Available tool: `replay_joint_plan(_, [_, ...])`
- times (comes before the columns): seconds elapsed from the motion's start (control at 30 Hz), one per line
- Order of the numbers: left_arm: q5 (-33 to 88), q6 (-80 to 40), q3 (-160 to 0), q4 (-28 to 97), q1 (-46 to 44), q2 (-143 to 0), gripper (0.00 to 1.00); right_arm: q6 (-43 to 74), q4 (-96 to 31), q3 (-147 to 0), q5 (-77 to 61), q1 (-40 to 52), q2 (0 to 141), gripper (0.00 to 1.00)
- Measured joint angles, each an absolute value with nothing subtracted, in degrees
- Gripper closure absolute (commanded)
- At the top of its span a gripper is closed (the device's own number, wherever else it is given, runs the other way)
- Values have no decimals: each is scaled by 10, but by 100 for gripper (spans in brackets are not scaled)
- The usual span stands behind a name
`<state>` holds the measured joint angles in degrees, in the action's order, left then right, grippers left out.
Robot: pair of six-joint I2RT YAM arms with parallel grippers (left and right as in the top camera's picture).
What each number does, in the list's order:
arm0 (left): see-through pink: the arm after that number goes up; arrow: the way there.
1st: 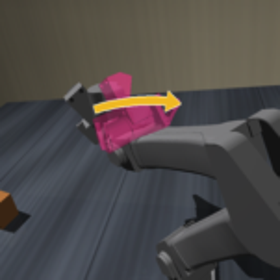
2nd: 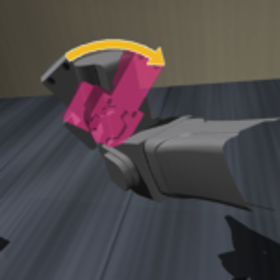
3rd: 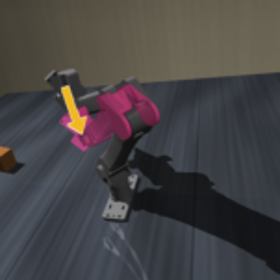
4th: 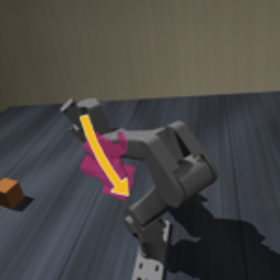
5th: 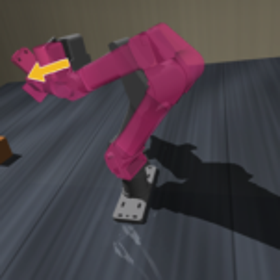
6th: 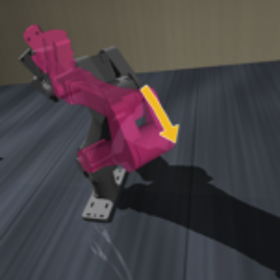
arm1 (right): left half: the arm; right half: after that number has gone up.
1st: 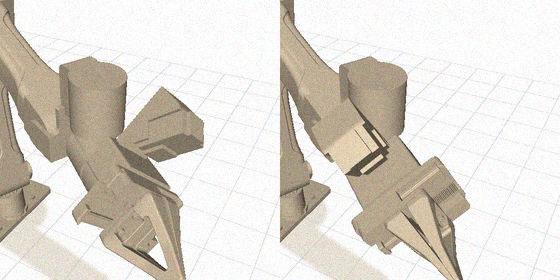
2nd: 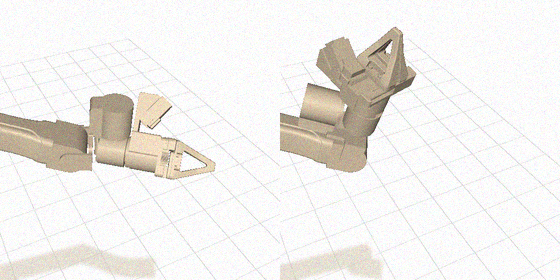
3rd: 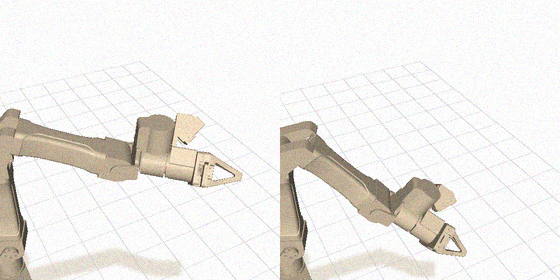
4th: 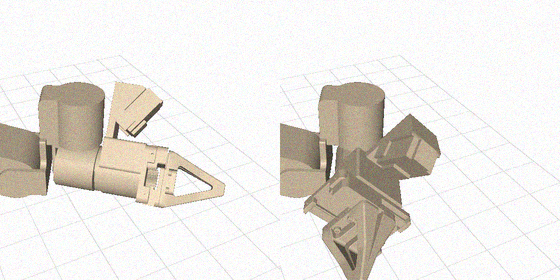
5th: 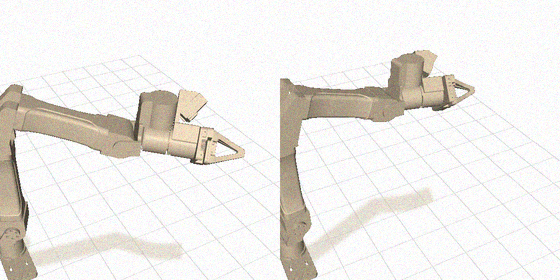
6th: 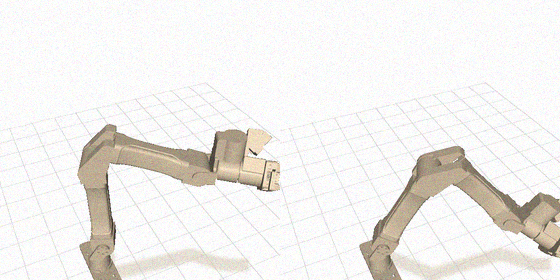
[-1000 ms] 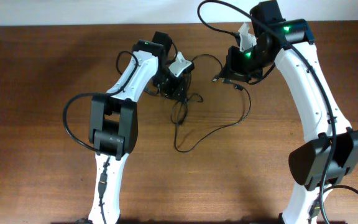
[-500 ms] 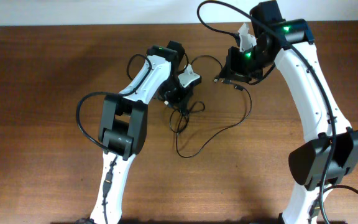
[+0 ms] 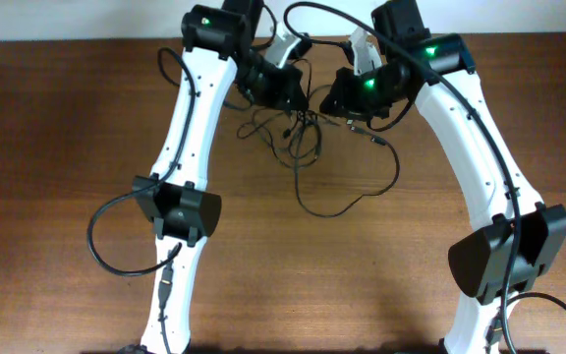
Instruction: Untangle cables
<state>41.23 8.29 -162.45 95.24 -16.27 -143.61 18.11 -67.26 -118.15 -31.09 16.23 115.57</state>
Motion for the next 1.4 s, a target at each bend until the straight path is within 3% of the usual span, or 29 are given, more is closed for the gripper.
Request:
replay_joint_plan(0.1, [464,53,-1625,949,-146,-1436,100,180,-666,-1181,-321,165,1156,71])
replay_joint_plan(0.27, [520,34,-1625,944,-143,-1436,100,180,-654,-1181,-324,177,1156,70])
replay_joint_plan(0.3, [527,33,-1625,943,-143,-1436,100,179,-650,-1181,-324,180,1156,71])
replay_joint_plan(0.4, [536,33,-1625,943,-142,-1436,100,178,-647,-1181,-327,182,1156,90])
replay_joint_plan(0.5, [542,34,-1625,935,-138,-1436,100,189,-644,-1182,-329,182,1156,95])
replay_joint_plan(0.73, [621,34,-1625,910,-113,-1436,100,241,-618,-1182,-335,178,1156,96])
replay_joint_plan(0.97, [575,29,-1627,909,-107,-1436,99,257,-586,-1181,-376,109,1113,96])
replay_joint_plan(1.03, [561,29,-1627,909,-97,-1436,93,258,-584,-1181,-381,78,1081,96])
replay_joint_plan(1.07, [554,26,-1627,909,-95,-1436,100,258,-585,-1181,-390,71,1073,96])
replay_joint_plan(1.17, [562,25,-1627,907,-96,-1436,100,254,-616,-1181,-402,75,1071,67])
replay_joint_plan(1.2, [585,25,-1627,902,-96,-1436,100,253,-626,-1181,-402,80,1071,61])
replay_joint_plan(1.4, [775,30,-1627,885,-96,-1436,100,242,-596,-1181,-447,105,1077,57])
